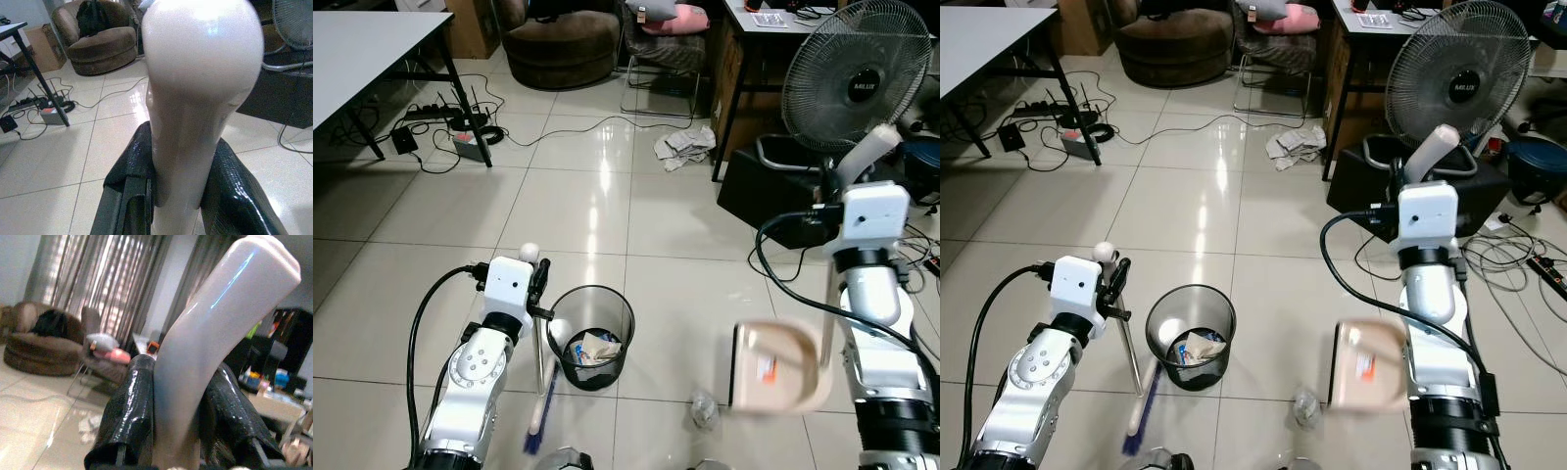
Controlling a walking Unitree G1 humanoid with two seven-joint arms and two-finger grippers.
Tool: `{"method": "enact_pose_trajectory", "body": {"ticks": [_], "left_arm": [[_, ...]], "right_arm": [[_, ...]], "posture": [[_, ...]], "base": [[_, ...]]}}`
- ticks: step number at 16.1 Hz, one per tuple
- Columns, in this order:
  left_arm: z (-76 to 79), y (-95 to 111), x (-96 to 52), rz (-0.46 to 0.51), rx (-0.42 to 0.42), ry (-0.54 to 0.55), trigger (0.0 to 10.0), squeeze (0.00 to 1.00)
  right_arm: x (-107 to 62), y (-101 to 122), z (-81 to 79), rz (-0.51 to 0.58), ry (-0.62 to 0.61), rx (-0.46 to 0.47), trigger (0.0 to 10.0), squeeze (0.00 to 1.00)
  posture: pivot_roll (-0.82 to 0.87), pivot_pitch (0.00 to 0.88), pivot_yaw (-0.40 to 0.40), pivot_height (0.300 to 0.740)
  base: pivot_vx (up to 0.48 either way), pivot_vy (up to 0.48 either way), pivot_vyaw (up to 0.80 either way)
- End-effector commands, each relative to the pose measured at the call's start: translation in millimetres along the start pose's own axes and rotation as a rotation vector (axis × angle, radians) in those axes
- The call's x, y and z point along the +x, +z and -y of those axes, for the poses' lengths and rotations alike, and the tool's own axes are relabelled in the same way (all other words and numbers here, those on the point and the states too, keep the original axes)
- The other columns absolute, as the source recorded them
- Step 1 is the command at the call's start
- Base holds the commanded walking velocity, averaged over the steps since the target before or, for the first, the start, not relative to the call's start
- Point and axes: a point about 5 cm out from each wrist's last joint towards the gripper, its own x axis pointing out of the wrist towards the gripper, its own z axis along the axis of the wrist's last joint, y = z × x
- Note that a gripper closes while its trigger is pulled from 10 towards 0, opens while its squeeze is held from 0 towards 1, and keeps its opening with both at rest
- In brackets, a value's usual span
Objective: Sweep floor
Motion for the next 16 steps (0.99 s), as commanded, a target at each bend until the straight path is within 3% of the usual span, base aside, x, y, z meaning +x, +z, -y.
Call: {"method": "enact_pose_trajectory", "body": {"ticks": [1,4,10,16], "left_arm": [[-0.4,6.3,-2.2,0.028,0.017,-0.017,10.0,0.00],[2.5,7.5,-3.2,0.033,0.014,-0.024,10.0,0.00],[2.5,9.4,-1.7,0.037,0.009,-0.022,10.0,0.00],[2.9,11.0,-0.9,0.038,0.003,-0.029,10.0,0.00]], "right_arm": [[-0.8,9.1,4.3,0.023,-0.008,-0.009,10.0,0.00],[-11.9,-2.0,-1.0,-0.060,-0.004,0.019,10.0,0.00],[-21.3,-6.5,-2.7,-0.112,-0.042,0.067,10.0,0.00],[-26.3,-6.3,-3.2,-0.134,-0.034,0.066,10.0,0.00]], "posture": [[-0.03,0.042,0.026,0.740],[-0.02,0.028,0.024,0.740],[-0.02,0.037,0.028,0.740],[-0.01,0.067,0.027,0.740]], "base": [[0.000,0.000,0.00],[0.000,0.000,0.00],[0.000,0.000,0.00],[-0.287,0.000,0.00]]}}
